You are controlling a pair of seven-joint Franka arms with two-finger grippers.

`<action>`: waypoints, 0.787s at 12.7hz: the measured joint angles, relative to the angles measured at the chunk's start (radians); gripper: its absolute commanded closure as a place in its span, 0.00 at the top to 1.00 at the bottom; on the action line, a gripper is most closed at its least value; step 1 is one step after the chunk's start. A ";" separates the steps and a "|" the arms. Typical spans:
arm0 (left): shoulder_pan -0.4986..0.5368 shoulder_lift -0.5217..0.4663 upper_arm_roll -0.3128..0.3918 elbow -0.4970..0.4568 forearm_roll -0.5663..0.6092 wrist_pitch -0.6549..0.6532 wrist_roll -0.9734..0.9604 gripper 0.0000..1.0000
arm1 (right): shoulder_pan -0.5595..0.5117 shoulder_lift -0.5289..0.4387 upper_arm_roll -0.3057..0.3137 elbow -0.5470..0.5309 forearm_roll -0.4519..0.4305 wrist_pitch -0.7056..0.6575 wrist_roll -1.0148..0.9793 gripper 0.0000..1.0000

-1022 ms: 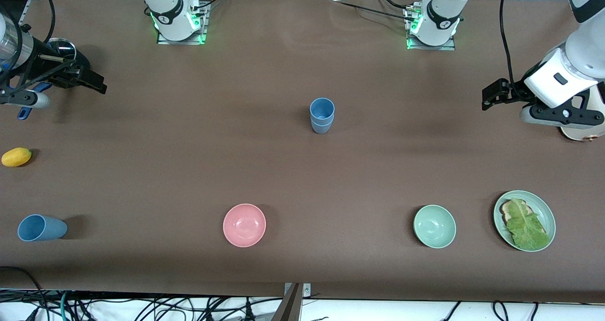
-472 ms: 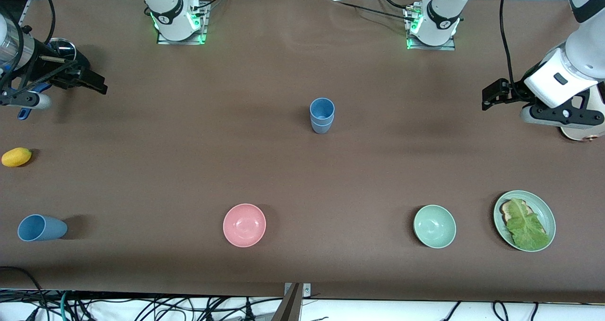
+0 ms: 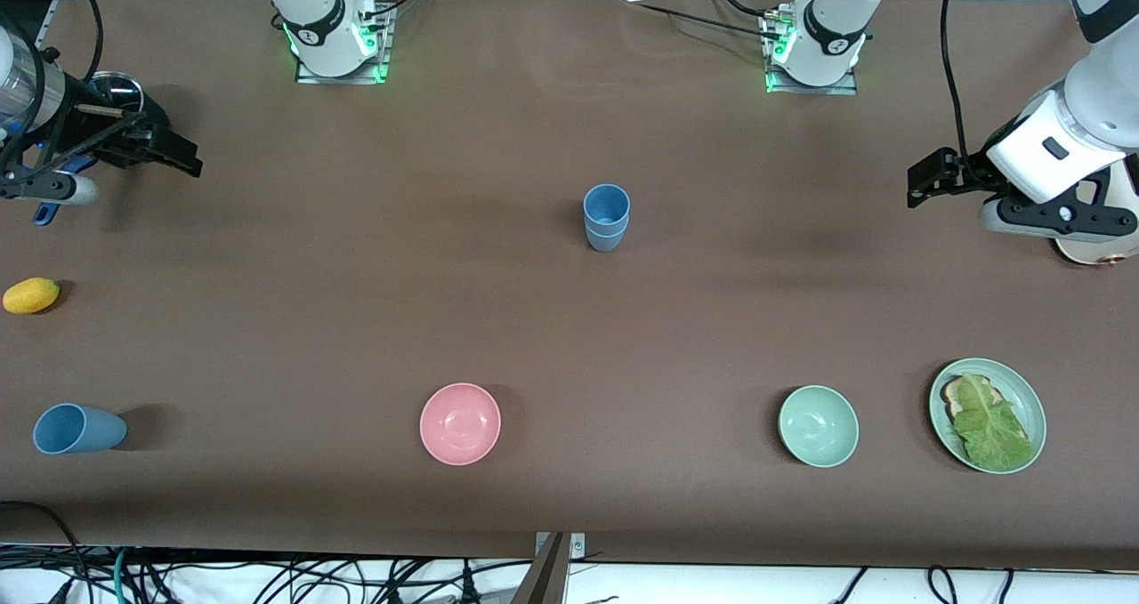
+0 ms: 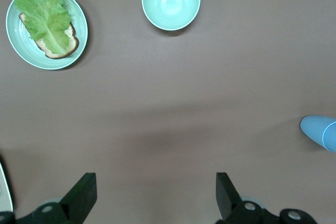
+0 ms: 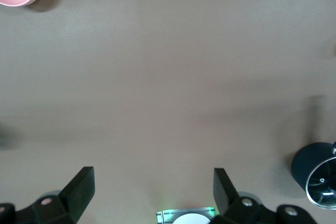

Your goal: Stack blue cups with both arms

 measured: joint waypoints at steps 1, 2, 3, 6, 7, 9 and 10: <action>0.000 0.000 0.000 0.000 0.000 0.000 0.000 1.00 | 0.000 0.000 0.000 0.000 0.000 0.000 -0.005 1.00; 0.000 0.000 0.000 0.000 0.000 0.000 0.000 1.00 | 0.000 0.000 0.000 0.000 -0.001 0.000 -0.008 1.00; 0.000 0.000 0.000 0.000 0.000 0.000 0.000 1.00 | 0.000 0.000 0.000 0.000 -0.001 0.000 -0.009 1.00; 0.000 0.000 0.000 0.000 0.000 0.000 0.000 1.00 | 0.000 0.000 0.000 0.000 -0.002 0.000 -0.011 1.00; 0.000 0.000 0.000 0.000 0.000 0.000 0.000 1.00 | 0.000 0.000 0.000 0.000 -0.002 0.000 -0.011 1.00; 0.000 0.000 0.000 0.000 0.000 0.000 0.000 1.00 | 0.000 0.000 0.000 0.000 -0.002 0.000 -0.011 1.00; 0.000 0.000 0.000 0.000 0.000 0.000 0.000 1.00 | 0.000 0.000 0.000 0.000 -0.002 0.000 -0.011 1.00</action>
